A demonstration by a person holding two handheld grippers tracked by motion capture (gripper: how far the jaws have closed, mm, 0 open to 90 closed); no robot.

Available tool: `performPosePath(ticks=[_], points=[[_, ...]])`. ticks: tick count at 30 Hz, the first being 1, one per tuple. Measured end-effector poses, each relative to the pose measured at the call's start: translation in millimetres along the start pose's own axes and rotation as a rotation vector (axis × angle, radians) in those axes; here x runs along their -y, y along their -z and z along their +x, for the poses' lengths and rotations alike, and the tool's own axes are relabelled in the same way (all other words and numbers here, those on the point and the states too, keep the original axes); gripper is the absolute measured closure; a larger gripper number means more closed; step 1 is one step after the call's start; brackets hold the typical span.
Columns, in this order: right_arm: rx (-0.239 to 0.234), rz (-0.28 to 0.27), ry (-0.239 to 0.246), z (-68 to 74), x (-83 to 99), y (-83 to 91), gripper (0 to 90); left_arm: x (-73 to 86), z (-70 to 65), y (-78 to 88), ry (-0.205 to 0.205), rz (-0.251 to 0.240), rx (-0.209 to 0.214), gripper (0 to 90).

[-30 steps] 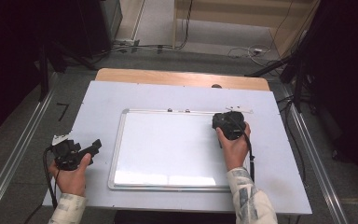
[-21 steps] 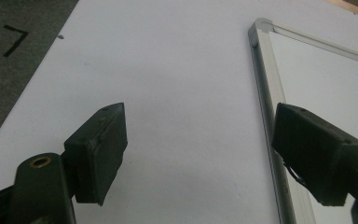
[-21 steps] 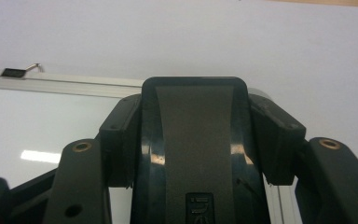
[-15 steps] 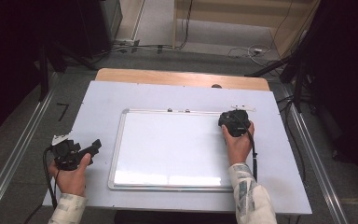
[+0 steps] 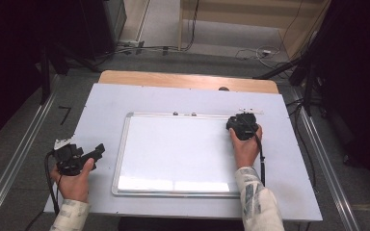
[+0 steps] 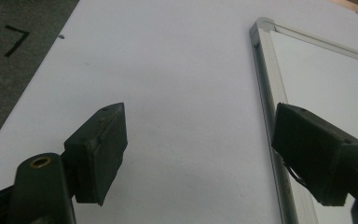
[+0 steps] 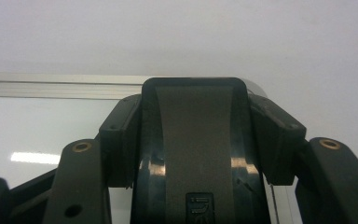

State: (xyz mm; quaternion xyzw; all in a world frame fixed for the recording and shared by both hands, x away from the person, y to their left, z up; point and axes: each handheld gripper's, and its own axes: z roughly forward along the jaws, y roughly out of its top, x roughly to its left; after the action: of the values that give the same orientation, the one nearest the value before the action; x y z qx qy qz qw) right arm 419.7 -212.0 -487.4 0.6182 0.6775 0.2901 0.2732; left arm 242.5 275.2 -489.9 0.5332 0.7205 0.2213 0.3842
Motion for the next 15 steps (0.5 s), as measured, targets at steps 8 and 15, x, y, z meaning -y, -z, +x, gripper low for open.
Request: performPosePath(ticks=[8, 15], points=[[-0.023, -0.005, -0.01, -2.4, -0.4, 1.7, 34.1, 0.0, 0.1, 0.1, 0.001, 0.0, 0.0, 19.2], [-0.058, -0.033, -0.001, -2.2, -2.8, 13.3, 27.2, 0.1, -0.1, 0.5, -0.001, 0.001, 0.0, 19.2]])
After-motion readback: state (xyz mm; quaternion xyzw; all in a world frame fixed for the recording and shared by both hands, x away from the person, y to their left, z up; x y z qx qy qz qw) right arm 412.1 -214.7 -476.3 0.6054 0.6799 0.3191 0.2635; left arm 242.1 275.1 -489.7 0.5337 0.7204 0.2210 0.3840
